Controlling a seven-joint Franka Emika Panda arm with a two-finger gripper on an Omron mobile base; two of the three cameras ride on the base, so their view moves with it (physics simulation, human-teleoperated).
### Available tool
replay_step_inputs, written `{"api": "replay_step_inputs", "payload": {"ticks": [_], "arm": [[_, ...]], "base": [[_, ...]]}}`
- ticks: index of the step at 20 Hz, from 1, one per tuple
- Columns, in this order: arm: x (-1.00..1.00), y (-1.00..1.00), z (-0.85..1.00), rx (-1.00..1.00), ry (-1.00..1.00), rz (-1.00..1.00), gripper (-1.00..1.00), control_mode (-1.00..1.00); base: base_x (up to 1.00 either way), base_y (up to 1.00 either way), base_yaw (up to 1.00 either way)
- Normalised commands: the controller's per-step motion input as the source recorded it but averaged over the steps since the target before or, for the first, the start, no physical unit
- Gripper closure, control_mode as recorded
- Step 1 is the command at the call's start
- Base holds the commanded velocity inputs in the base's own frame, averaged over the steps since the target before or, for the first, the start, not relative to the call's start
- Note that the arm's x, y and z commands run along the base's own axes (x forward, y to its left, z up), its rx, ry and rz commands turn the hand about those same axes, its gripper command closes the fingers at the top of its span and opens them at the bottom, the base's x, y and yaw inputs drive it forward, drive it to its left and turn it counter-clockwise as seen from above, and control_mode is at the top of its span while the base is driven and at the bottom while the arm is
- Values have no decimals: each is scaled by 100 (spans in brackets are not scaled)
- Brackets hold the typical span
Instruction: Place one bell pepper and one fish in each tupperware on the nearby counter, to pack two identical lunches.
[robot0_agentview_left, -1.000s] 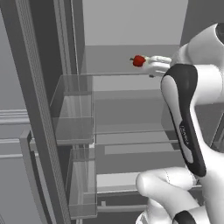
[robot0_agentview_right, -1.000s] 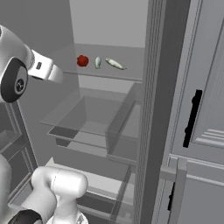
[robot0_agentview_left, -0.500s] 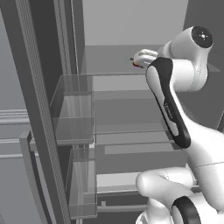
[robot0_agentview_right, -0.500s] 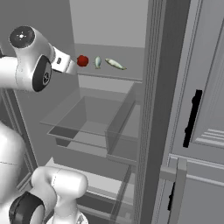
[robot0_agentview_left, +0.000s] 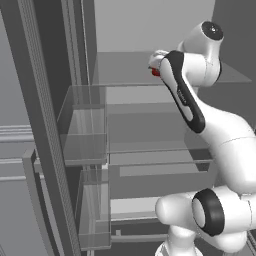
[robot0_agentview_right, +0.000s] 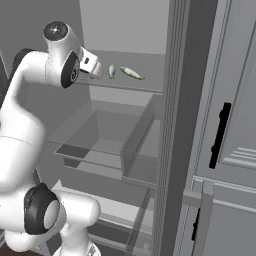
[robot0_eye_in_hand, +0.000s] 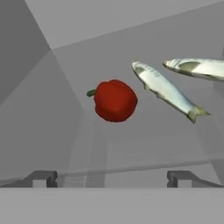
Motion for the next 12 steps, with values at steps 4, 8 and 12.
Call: {"api": "replay_step_inputs", "payload": {"ticks": [4,8,12], "arm": [[55,0,-14,0,5,0,-100,-100],[44,0,-20,0,2,0,-100,-100],[44,0,-21,0,0,0,-100,-100]], "base": [[0,0,0],[0,0,0],[0,0,0]]}}
